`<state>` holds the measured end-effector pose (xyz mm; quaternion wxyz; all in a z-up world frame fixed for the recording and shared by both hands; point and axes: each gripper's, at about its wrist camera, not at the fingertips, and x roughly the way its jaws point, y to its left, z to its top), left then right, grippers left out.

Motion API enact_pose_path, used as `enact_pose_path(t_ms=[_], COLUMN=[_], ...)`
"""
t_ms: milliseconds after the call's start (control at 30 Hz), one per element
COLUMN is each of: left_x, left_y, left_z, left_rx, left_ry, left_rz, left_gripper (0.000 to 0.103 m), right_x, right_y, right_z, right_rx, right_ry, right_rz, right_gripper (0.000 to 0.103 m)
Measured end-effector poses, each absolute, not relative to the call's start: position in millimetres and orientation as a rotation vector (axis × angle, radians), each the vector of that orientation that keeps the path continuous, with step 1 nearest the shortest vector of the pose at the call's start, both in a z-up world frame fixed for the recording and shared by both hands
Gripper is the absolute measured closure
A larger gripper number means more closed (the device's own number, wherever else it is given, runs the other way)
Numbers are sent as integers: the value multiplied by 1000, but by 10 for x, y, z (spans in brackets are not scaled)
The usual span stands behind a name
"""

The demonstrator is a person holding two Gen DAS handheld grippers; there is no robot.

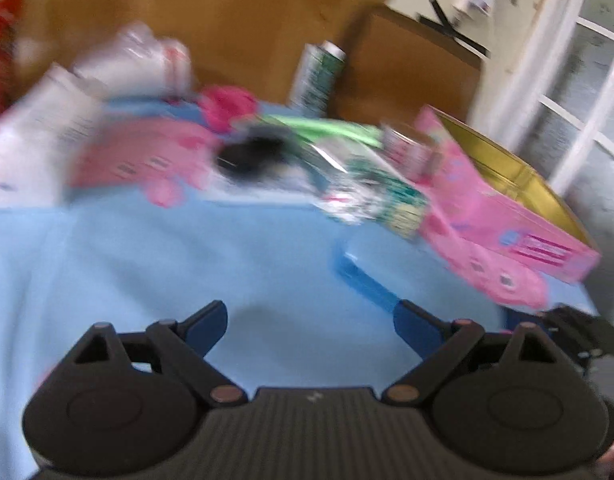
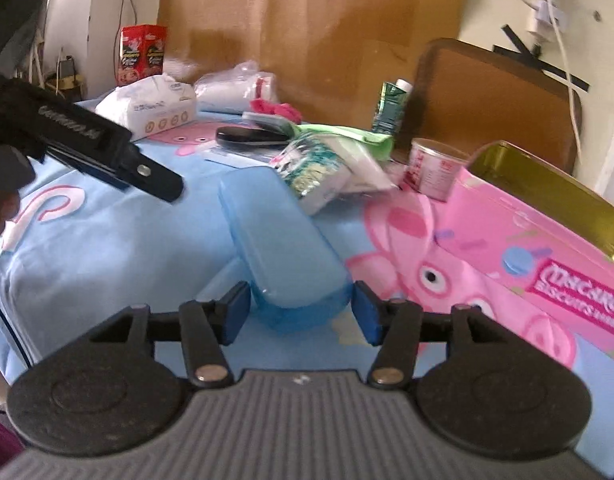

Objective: Organize soft objects
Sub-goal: 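Carry the blue case into the pink biscuit tin and open the right gripper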

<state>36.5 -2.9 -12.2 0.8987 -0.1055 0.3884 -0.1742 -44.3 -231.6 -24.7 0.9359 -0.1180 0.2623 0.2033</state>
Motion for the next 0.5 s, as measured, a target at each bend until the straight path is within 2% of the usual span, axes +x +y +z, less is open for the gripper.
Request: enact_pose_path(t_ms=[133, 200, 233, 300, 333, 367, 500], left_x=[509, 556, 577, 600, 604, 609, 588], left_y=[-250, -336, -358, -395, -419, -442, -570], left_z=[-171, -172, -172, -177, -176, -154, 36], left_rx=[-241, -240, -246, -255, -268, -288, -283], left_ry=[852, 859, 863, 861, 862, 868, 858], left_rz=[-394, -389, -388, -402, -423, -453, -472], left_gripper=[7, 7, 7, 14, 18, 31, 31], right_x=[-423, -382, -370, -313, -289, -281, -397], right_y=[-2271, -2213, -2241, -2276, -2303, -2314, -2390], right_z=[-276, -313, -353, -360, -344, -332, -261], right_rx=[-259, -290, -294, -256, -230, -220, -205], right_ry=[489, 473, 475, 487, 500, 504, 442], right_rz=[462, 482, 495, 557, 589, 594, 571], right_gripper=[19, 18, 19, 43, 47, 47, 47])
